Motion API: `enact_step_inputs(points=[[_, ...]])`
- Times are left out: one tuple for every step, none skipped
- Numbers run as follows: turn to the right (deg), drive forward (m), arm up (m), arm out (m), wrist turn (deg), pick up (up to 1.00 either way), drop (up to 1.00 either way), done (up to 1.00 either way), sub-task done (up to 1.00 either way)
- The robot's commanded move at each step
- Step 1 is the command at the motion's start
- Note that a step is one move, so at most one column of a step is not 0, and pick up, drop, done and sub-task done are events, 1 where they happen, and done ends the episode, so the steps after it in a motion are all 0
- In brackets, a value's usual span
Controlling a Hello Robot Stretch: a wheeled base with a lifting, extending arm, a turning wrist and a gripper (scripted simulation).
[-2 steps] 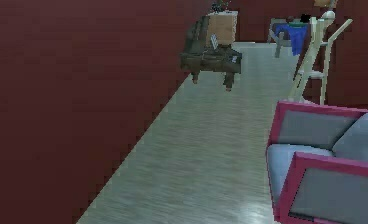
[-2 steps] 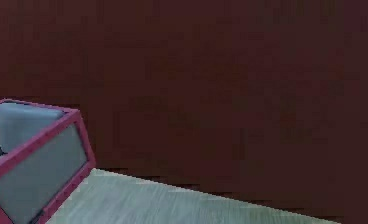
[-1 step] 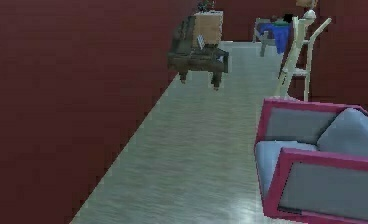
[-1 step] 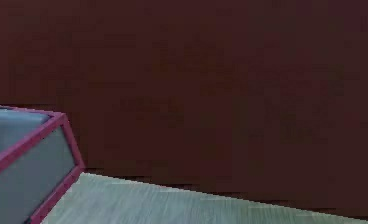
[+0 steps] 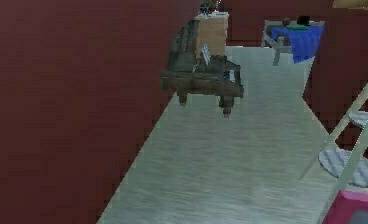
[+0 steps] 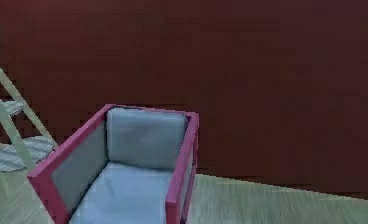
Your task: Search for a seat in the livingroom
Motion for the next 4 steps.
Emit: enact_step_inputs(points=[[-45.0, 0.00, 0.00, 0.00, 0.0, 0.00, 0.00, 0.00, 0.00], [-45.0, 0.00, 0.00, 0.00, 0.0, 0.00, 0.00, 0.00, 0.00], [-27.0, 0.00, 0.00, 0.00, 0.0, 0.00, 0.00, 0.00, 0.00], [0.0, 0.10, 0.00, 0.00, 0.0, 0.00, 0.00, 0.00, 0.00]])
